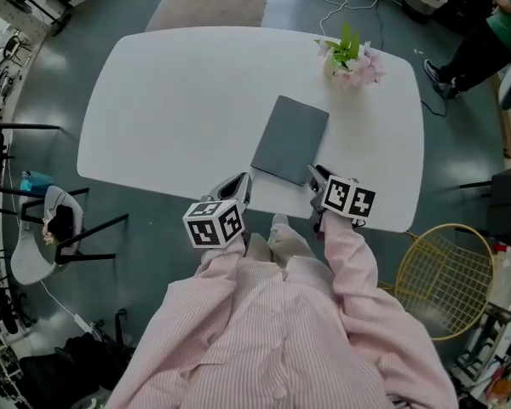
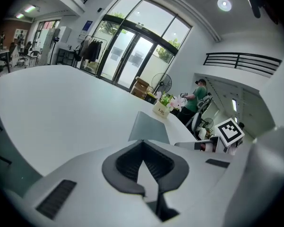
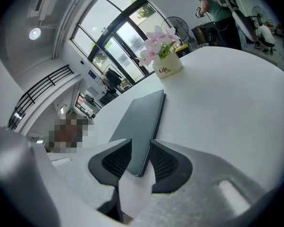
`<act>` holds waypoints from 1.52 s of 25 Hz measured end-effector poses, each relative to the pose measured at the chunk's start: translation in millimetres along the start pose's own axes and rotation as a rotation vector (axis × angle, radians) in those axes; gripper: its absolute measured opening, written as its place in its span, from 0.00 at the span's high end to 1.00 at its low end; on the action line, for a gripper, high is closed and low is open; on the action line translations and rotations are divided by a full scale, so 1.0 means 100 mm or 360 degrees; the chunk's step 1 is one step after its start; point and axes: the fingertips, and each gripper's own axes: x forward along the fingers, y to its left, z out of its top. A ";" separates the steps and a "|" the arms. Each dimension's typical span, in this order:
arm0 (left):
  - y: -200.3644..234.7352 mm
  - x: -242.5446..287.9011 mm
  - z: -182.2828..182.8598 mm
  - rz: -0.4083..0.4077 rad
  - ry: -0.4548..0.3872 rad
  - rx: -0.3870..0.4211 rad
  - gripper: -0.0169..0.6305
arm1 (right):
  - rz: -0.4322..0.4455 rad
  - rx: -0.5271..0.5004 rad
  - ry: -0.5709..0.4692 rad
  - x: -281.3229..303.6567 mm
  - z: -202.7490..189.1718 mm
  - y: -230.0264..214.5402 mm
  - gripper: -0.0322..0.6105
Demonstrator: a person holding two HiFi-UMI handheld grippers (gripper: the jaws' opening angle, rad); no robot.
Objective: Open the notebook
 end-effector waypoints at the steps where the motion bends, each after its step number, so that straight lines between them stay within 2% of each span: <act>1: 0.00 0.01 0.03 -0.0001 0.0004 0.0003 0.98 | -0.0006 0.0009 0.0016 0.02 0.00 0.01 0.78; 13: 0.09 0.21 0.16 -0.0128 0.0104 0.0016 0.98 | -0.0107 0.0050 0.0147 0.16 -0.14 0.04 0.78; 18: 0.21 0.28 0.24 -0.0205 0.0170 0.0062 0.98 | -0.0208 0.0064 0.0163 0.16 -0.15 0.01 0.80; 27: 0.44 0.26 0.46 -0.0334 0.0254 0.0137 0.98 | -0.0372 0.0207 0.0033 0.11 -0.12 0.03 0.86; 38: 0.69 0.22 0.74 -0.0426 0.0241 0.0166 0.98 | -0.0461 0.0219 -0.0137 -0.08 0.06 0.31 0.89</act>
